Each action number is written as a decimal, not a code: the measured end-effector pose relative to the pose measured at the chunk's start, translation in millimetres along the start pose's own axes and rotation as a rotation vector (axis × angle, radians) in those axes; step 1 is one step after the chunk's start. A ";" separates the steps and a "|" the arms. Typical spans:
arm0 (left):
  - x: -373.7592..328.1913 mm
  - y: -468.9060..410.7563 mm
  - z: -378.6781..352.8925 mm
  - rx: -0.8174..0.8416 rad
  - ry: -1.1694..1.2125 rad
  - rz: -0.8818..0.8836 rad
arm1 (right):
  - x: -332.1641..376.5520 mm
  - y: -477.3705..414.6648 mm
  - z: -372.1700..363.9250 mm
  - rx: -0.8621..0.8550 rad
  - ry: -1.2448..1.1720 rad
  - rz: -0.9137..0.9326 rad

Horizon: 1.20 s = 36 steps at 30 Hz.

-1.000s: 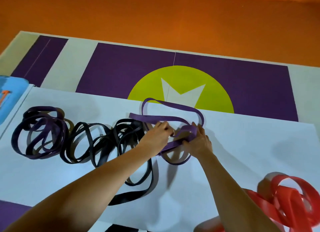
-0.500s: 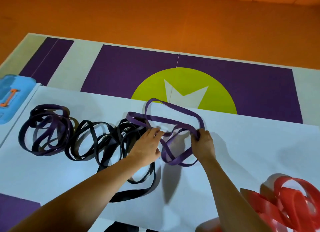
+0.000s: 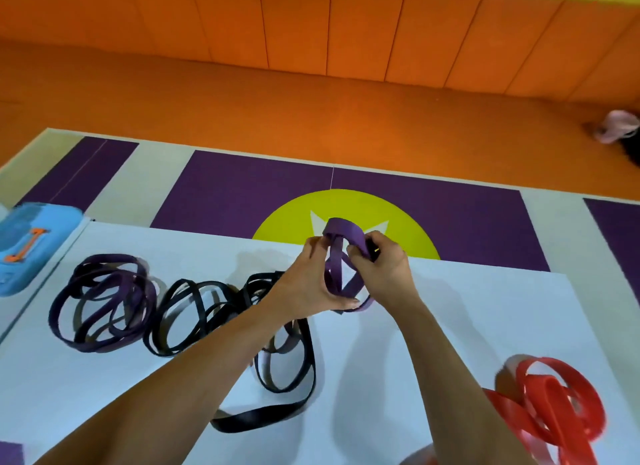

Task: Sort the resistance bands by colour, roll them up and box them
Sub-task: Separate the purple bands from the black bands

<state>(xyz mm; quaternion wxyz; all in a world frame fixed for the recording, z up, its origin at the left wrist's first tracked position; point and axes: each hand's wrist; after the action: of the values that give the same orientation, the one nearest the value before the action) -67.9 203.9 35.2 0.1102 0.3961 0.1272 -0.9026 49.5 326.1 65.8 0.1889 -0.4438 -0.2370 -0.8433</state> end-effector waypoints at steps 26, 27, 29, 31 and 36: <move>-20.3 30.7 115.6 -0.403 0.536 0.292 | 28.7 40.7 -43.9 0.471 -0.033 -0.013; -24.1 31.2 118.2 -0.426 0.619 0.283 | 31.0 42.6 -49.8 0.475 -0.085 -0.008; -32.2 34.2 125.8 -0.457 0.728 0.278 | 34.6 44.3 -61.1 0.485 -0.182 -0.001; -29.5 38.6 129.7 -0.495 0.799 0.301 | 38.0 44.6 -70.5 0.463 -0.226 -0.023; -13.1 56.7 140.6 -0.582 0.863 0.452 | 50.0 46.6 -88.6 0.375 -0.183 -0.126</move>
<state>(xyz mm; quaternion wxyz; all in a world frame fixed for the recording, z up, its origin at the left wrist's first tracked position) -138.9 107.0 128.8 0.3436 0.6997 0.3163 -0.5407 -10.9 232.4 74.8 0.1928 -0.4599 -0.4333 -0.7507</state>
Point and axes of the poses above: each hand's wrist, its own y-axis away from the middle knuckle, its own z-axis out of the back of the hand, x = y × z, and after that the axes turned 12 degrees about -z, right-handed
